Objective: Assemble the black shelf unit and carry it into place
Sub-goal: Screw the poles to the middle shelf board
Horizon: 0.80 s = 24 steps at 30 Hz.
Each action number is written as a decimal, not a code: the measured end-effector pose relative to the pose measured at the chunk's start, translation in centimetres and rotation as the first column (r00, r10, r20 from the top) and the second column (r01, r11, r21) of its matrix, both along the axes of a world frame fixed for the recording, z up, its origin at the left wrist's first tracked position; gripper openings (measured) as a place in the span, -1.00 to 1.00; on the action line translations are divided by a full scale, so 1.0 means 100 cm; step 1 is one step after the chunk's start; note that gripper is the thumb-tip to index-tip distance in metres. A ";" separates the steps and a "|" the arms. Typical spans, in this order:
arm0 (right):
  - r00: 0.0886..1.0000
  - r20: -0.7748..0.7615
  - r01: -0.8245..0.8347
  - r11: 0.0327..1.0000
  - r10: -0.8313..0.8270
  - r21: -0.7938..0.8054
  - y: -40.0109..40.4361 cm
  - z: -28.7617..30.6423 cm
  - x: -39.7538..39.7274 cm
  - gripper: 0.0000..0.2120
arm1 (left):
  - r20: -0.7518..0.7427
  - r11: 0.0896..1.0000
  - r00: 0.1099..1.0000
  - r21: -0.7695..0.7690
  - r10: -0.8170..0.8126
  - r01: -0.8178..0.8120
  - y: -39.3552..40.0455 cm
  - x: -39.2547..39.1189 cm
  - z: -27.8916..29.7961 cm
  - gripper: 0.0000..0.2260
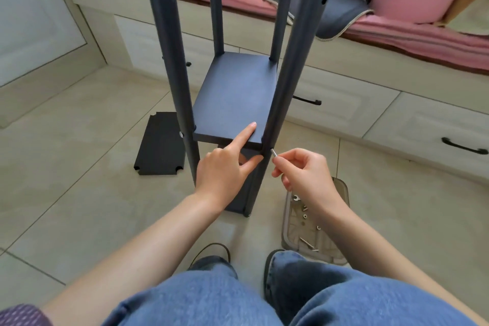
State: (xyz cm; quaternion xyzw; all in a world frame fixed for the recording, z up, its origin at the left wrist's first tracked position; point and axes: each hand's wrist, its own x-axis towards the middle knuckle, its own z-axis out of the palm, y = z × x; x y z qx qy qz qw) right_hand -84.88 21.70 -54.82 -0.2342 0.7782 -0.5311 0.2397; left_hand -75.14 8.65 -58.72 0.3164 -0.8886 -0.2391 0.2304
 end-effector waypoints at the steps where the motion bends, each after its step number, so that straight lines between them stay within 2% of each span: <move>1: 1.000 0.000 0.003 1.000 -0.003 -0.003 0.000 0.000 -0.001 -0.89 | -0.005 1.000 1.000 -0.009 0.000 0.000 -0.001 0.000 -0.001 -0.40; 15: 1.000 -0.019 -0.004 0.999 0.004 0.044 -0.013 0.001 -0.010 -0.81 | -0.042 1.000 0.999 0.016 -0.007 0.008 0.003 -0.001 -0.004 -0.43; 21: 0.991 -0.132 -0.023 0.994 0.037 0.104 -0.016 0.005 -0.010 -0.83 | -0.044 0.999 0.999 0.037 -0.013 0.014 0.002 -0.001 -0.006 -0.41; 24: 0.998 -0.050 -0.021 0.998 0.024 0.059 -0.016 0.005 -0.010 -0.89 | -0.058 1.000 0.998 0.022 -0.013 0.014 0.002 -0.001 -0.007 -0.41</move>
